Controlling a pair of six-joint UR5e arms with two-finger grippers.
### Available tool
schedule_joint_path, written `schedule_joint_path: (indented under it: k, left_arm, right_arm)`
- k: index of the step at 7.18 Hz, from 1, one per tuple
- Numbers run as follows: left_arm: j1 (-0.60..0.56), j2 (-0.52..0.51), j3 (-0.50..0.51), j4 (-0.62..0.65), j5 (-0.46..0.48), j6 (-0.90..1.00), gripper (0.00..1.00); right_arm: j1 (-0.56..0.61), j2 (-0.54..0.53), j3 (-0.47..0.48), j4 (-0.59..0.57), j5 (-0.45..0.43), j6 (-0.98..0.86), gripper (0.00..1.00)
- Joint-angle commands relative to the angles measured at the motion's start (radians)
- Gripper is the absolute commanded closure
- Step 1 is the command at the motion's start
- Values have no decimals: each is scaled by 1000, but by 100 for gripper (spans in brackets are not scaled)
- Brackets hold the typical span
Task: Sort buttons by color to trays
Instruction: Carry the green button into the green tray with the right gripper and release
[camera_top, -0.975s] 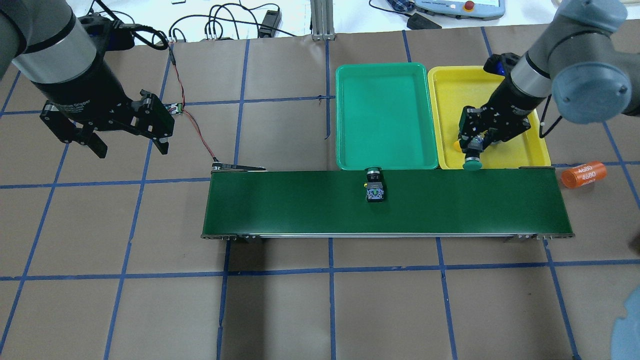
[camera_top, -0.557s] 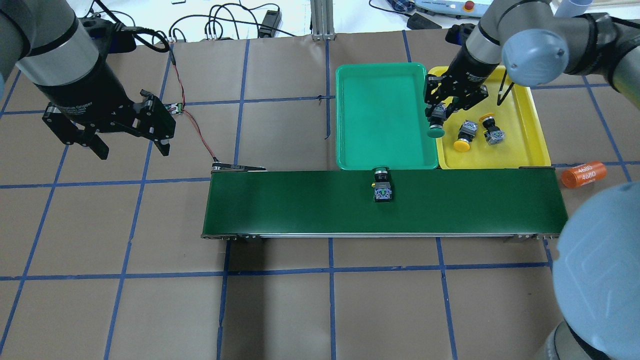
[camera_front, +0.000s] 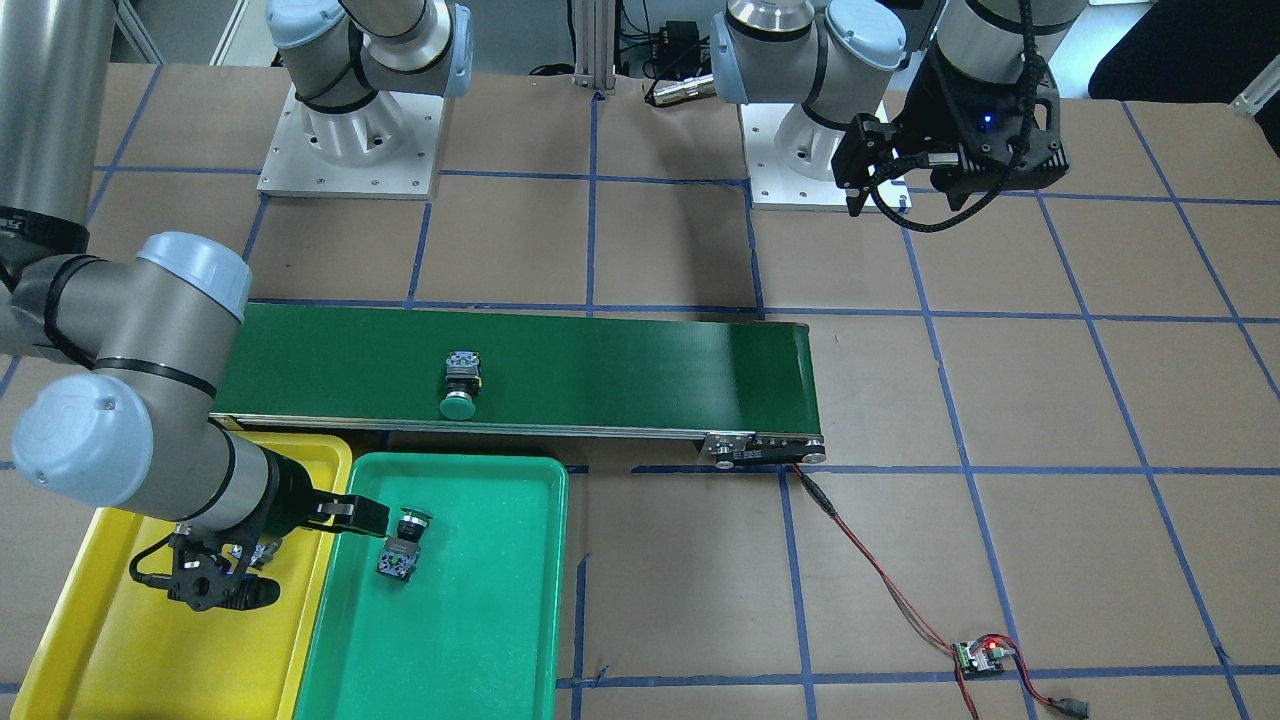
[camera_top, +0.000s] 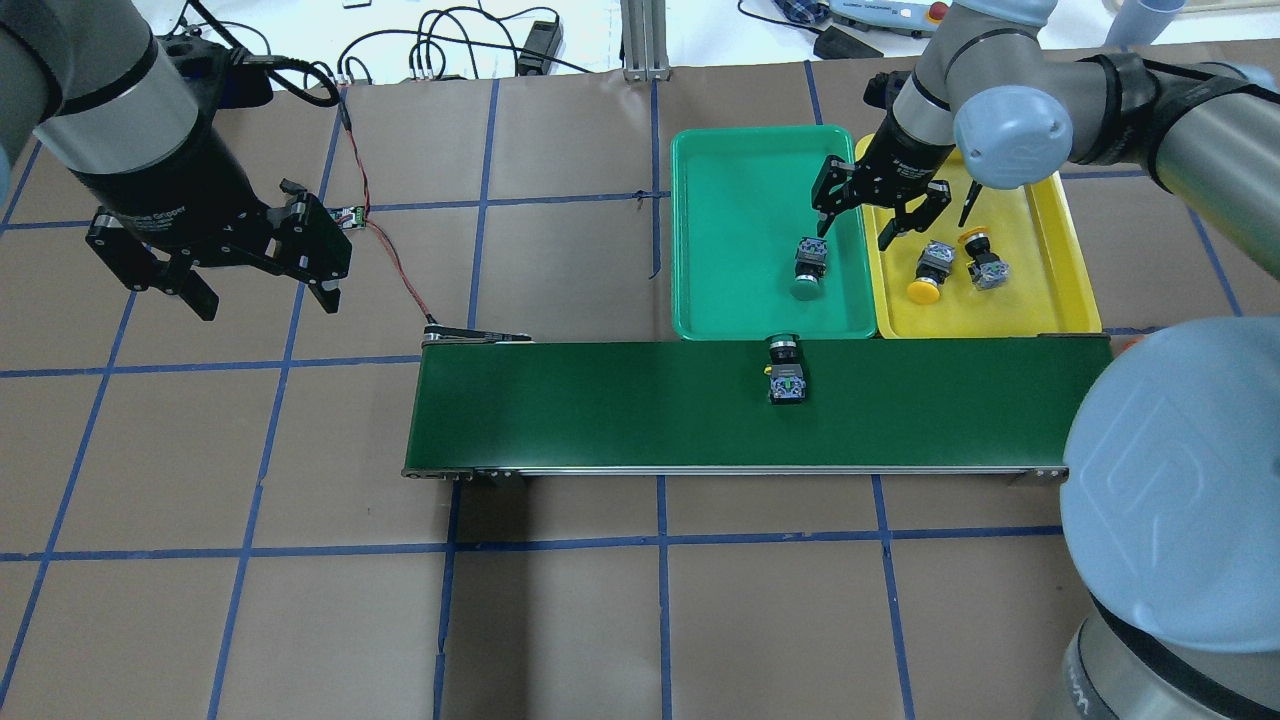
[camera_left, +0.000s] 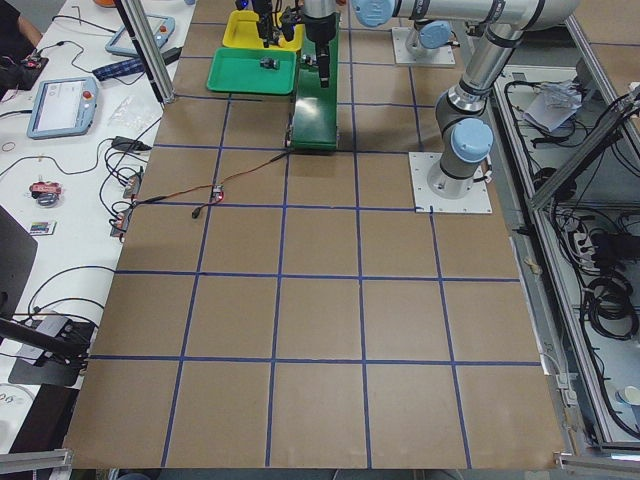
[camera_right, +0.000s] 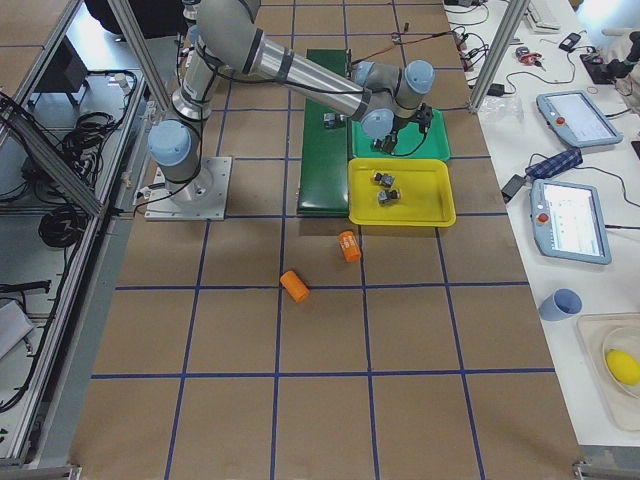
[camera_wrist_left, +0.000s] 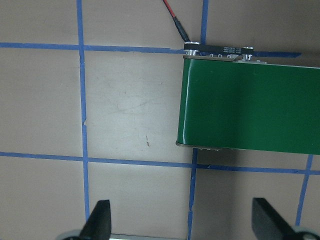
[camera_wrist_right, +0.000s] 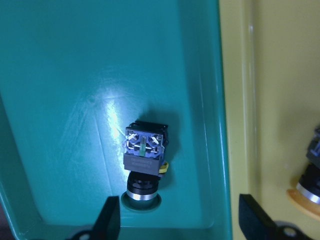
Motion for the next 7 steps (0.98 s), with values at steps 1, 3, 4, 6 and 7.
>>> schedule_joint_path:
  k: [1,3,4,6,7]
  left_arm:
    - [0,3,-2,0,0,0,0]
    - [0,1,-2,1,-1,0,0]
    - [0,3,-4,0,0,0,0]
    - [0,3,-4,1,0,0,0]
    - [0,-4,-4,1,0,0,0]
  right_arm:
    - [-31,-116,41,152,-74,-65,0]
    - [-130,-288,284,129,-102,-139,0]
    - [-173,-342,384,100,-94,-243,0]
    - [-212,-390,425,99,-91,-308,3]
    - [-227,-388,437,95,-76,-317,3]
